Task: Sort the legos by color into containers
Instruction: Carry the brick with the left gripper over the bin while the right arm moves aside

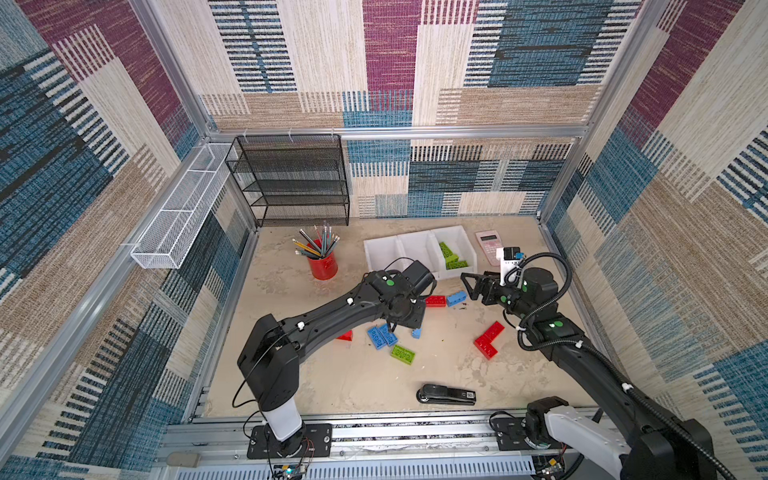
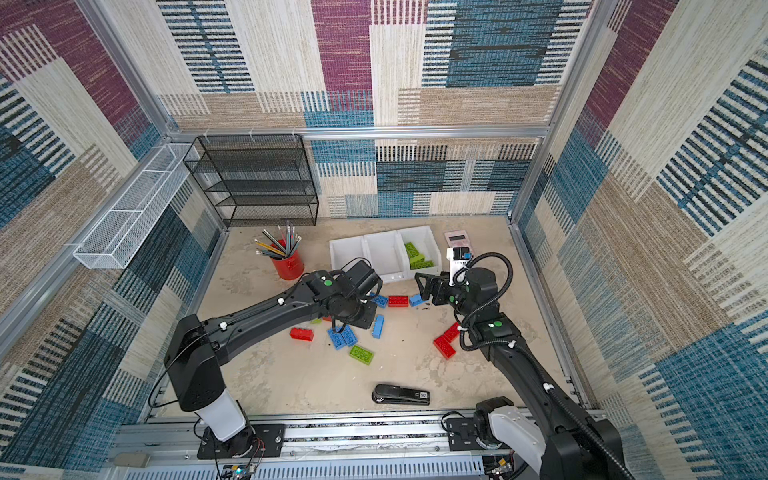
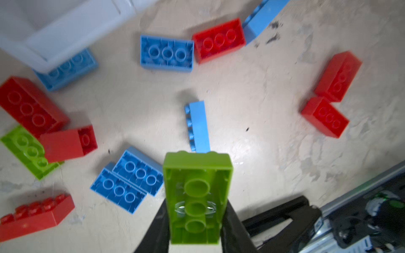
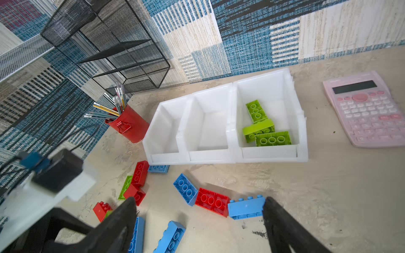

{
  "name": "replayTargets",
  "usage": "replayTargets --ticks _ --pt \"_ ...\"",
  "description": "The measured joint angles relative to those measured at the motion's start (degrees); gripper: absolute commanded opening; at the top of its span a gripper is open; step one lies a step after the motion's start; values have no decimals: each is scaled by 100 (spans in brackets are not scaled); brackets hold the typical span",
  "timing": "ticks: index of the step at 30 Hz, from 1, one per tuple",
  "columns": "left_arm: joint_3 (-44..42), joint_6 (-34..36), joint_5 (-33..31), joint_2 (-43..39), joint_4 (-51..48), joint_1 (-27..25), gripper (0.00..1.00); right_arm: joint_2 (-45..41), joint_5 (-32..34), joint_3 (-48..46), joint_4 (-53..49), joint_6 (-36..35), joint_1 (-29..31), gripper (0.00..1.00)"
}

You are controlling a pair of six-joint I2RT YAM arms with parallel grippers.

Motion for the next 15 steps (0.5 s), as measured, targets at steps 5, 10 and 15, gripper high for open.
replayTargets --ticks 5,10,15 --pt "1314 326 212 881 105 203 29 -579 -15 -404 293 164 0 90" --pt "2599 509 592 1867 79 415 29 -1093 -140 -754 627 275 4 91" --pt "4107 647 1034 2874 90 605 29 -1047 -317 -767 748 291 9 90"
